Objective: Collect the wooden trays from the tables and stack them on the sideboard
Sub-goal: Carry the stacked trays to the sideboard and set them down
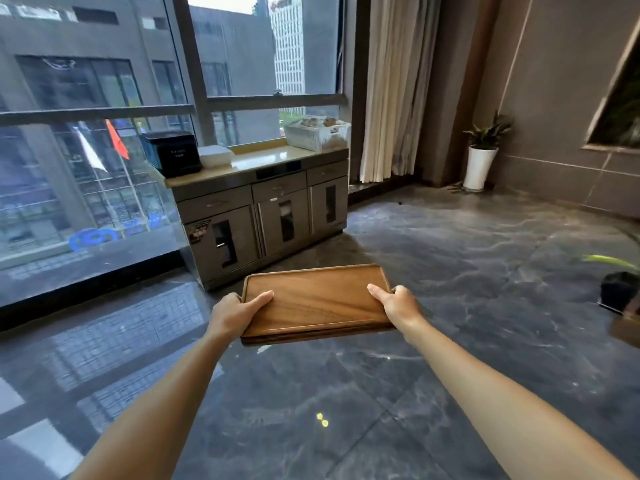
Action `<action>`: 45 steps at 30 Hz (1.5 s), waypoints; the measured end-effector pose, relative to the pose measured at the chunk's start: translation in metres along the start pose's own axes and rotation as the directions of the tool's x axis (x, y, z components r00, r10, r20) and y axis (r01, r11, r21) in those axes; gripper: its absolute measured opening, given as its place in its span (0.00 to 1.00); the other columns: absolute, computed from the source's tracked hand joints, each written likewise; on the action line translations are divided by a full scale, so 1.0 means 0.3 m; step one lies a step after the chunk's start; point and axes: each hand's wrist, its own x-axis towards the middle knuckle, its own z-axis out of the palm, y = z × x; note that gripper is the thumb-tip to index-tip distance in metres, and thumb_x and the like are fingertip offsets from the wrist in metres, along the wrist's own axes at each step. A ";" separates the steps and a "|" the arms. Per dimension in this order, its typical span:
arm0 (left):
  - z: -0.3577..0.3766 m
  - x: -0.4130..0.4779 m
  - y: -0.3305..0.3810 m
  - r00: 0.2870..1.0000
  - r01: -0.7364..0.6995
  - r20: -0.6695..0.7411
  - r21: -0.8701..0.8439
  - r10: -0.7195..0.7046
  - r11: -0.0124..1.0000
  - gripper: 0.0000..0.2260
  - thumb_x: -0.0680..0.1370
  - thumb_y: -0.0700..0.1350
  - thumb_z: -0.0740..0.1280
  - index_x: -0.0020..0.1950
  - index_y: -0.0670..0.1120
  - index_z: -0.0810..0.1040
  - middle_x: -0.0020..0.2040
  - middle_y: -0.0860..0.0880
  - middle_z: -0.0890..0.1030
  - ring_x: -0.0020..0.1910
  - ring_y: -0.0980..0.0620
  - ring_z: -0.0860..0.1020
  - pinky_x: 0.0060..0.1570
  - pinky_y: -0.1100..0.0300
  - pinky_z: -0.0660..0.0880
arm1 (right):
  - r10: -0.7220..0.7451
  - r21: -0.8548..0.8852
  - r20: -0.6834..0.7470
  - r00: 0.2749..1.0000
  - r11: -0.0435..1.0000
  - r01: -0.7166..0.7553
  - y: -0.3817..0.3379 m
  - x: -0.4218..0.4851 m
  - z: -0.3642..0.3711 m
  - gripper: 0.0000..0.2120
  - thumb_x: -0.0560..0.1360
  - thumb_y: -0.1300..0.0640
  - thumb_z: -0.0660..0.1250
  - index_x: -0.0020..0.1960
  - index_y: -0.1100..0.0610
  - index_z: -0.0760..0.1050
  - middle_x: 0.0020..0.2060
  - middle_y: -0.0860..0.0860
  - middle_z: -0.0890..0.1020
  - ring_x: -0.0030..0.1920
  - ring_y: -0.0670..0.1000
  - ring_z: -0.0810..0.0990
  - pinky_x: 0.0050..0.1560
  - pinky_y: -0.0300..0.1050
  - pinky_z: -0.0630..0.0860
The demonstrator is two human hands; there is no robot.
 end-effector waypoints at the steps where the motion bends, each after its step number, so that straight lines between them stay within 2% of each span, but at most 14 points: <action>1: 0.016 0.067 0.013 1.000 -0.008 -0.013 0.003 0.008 1.000 0.22 0.68 0.66 0.66 0.35 0.47 0.73 0.34 0.50 0.76 0.34 0.53 0.75 0.29 0.61 0.66 | -0.007 -0.005 0.007 1.000 1.000 0.007 -0.014 0.073 0.015 0.19 0.73 0.45 0.66 0.47 0.62 0.71 0.46 0.56 0.75 0.49 0.57 0.74 0.49 0.48 0.68; 6: 0.118 0.549 0.105 0.999 -0.022 -0.041 -0.017 0.021 1.000 0.22 0.68 0.64 0.68 0.32 0.45 0.73 0.32 0.49 0.75 0.33 0.51 0.74 0.31 0.58 0.67 | -0.036 -0.033 0.027 0.999 0.999 0.037 -0.112 0.576 0.138 0.19 0.73 0.46 0.65 0.46 0.62 0.69 0.46 0.55 0.74 0.46 0.54 0.72 0.45 0.45 0.65; 9: 0.149 0.852 0.199 0.997 -0.015 -0.075 -0.036 0.012 0.999 0.22 0.69 0.63 0.68 0.30 0.44 0.71 0.31 0.49 0.75 0.33 0.49 0.73 0.30 0.57 0.66 | -0.063 -0.038 0.046 0.997 0.997 0.064 -0.235 0.886 0.202 0.23 0.74 0.46 0.64 0.54 0.66 0.72 0.48 0.55 0.73 0.47 0.53 0.72 0.43 0.43 0.67; 11: 0.162 1.041 0.277 0.996 -0.006 -0.089 -0.035 0.003 0.999 0.22 0.69 0.63 0.67 0.30 0.45 0.71 0.31 0.50 0.74 0.31 0.52 0.72 0.29 0.59 0.64 | -0.079 -0.043 0.056 0.995 0.996 0.082 -0.324 1.078 0.231 0.24 0.75 0.46 0.64 0.56 0.67 0.71 0.48 0.55 0.72 0.45 0.52 0.72 0.32 0.38 0.68; 13: 0.175 1.212 0.356 0.996 0.002 -0.092 -0.025 -0.004 1.000 0.22 0.69 0.63 0.67 0.31 0.45 0.70 0.31 0.50 0.74 0.31 0.54 0.72 0.28 0.61 0.64 | -0.082 -0.048 0.061 0.995 0.995 0.085 -0.393 1.257 0.252 0.20 0.75 0.46 0.64 0.51 0.64 0.70 0.47 0.55 0.72 0.38 0.50 0.72 0.19 0.35 0.65; 15: 0.203 1.376 0.420 0.996 0.010 -0.085 -0.031 -0.013 0.999 0.22 0.69 0.63 0.67 0.33 0.44 0.72 0.32 0.50 0.75 0.32 0.53 0.73 0.29 0.60 0.65 | -0.073 -0.043 0.060 0.996 0.996 0.076 -0.441 1.433 0.270 0.20 0.75 0.46 0.64 0.51 0.64 0.69 0.47 0.55 0.72 0.35 0.48 0.71 0.15 0.33 0.64; 20: 0.332 1.780 0.504 0.997 0.029 -0.066 -0.030 -0.031 0.999 0.25 0.69 0.63 0.67 0.46 0.40 0.77 0.41 0.46 0.78 0.38 0.49 0.75 0.30 0.61 0.66 | -0.055 -0.068 0.074 0.996 0.996 0.060 -0.471 1.882 0.346 0.25 0.74 0.44 0.63 0.58 0.65 0.71 0.49 0.55 0.74 0.40 0.50 0.72 0.19 0.33 0.63; 25: 0.472 2.213 0.592 0.992 0.075 -0.099 0.012 -0.074 0.997 0.25 0.70 0.64 0.66 0.44 0.40 0.76 0.42 0.45 0.78 0.36 0.51 0.74 0.29 0.61 0.66 | -0.061 -0.073 0.149 0.987 0.995 0.073 -0.514 2.386 0.448 0.26 0.74 0.43 0.63 0.59 0.65 0.71 0.46 0.53 0.74 0.34 0.46 0.71 0.18 0.33 0.64; 28: 0.506 2.473 0.692 0.985 0.093 -0.150 0.016 -0.090 0.995 0.25 0.70 0.64 0.65 0.44 0.40 0.76 0.42 0.46 0.78 0.39 0.48 0.75 0.32 0.59 0.66 | -0.095 -0.070 0.206 0.974 0.991 0.112 -0.606 2.694 0.498 0.25 0.75 0.44 0.62 0.59 0.64 0.70 0.45 0.53 0.73 0.34 0.46 0.70 0.14 0.31 0.64; 30: 0.511 2.635 0.765 0.978 0.093 -0.191 0.017 -0.088 0.996 0.24 0.69 0.65 0.65 0.40 0.42 0.75 0.40 0.47 0.77 0.38 0.48 0.75 0.33 0.57 0.66 | -0.118 -0.056 0.231 0.966 0.989 0.134 -0.678 2.886 0.534 0.25 0.74 0.43 0.62 0.59 0.64 0.70 0.46 0.53 0.73 0.36 0.48 0.72 0.21 0.33 0.70; 32: 0.513 2.783 0.827 0.970 0.101 -0.222 0.015 -0.095 0.995 0.22 0.69 0.65 0.65 0.35 0.45 0.72 0.36 0.49 0.76 0.37 0.48 0.74 0.33 0.57 0.66 | -0.138 -0.034 0.244 0.960 0.988 0.151 -0.740 3.061 0.576 0.26 0.74 0.43 0.63 0.60 0.64 0.70 0.47 0.54 0.74 0.42 0.51 0.73 0.37 0.40 0.74; 34: 0.520 2.921 0.868 0.964 0.124 -0.238 0.019 -0.116 0.992 0.22 0.69 0.65 0.66 0.35 0.46 0.71 0.35 0.50 0.75 0.38 0.48 0.74 0.31 0.59 0.65 | -0.140 -0.014 0.268 0.953 0.989 0.149 -0.785 3.218 0.624 0.28 0.74 0.43 0.64 0.61 0.65 0.69 0.52 0.56 0.76 0.48 0.54 0.74 0.45 0.45 0.70; 39: 0.566 3.288 0.893 0.948 0.165 -0.271 -0.029 -0.166 0.986 0.22 0.68 0.65 0.66 0.34 0.45 0.70 0.35 0.50 0.75 0.34 0.53 0.73 0.30 0.60 0.64 | -0.153 -0.018 0.314 0.937 0.986 0.167 -0.860 3.605 0.785 0.27 0.73 0.43 0.64 0.60 0.64 0.69 0.55 0.58 0.76 0.49 0.53 0.73 0.45 0.45 0.68; 45: 0.622 3.809 0.881 0.939 0.179 -0.288 -0.064 -0.190 0.982 0.22 0.68 0.64 0.67 0.35 0.45 0.71 0.35 0.50 0.75 0.35 0.51 0.73 0.32 0.59 0.66 | -0.157 -0.015 0.341 0.927 0.985 0.173 -0.946 4.093 1.036 0.27 0.73 0.43 0.64 0.60 0.65 0.69 0.54 0.57 0.76 0.49 0.54 0.74 0.45 0.45 0.68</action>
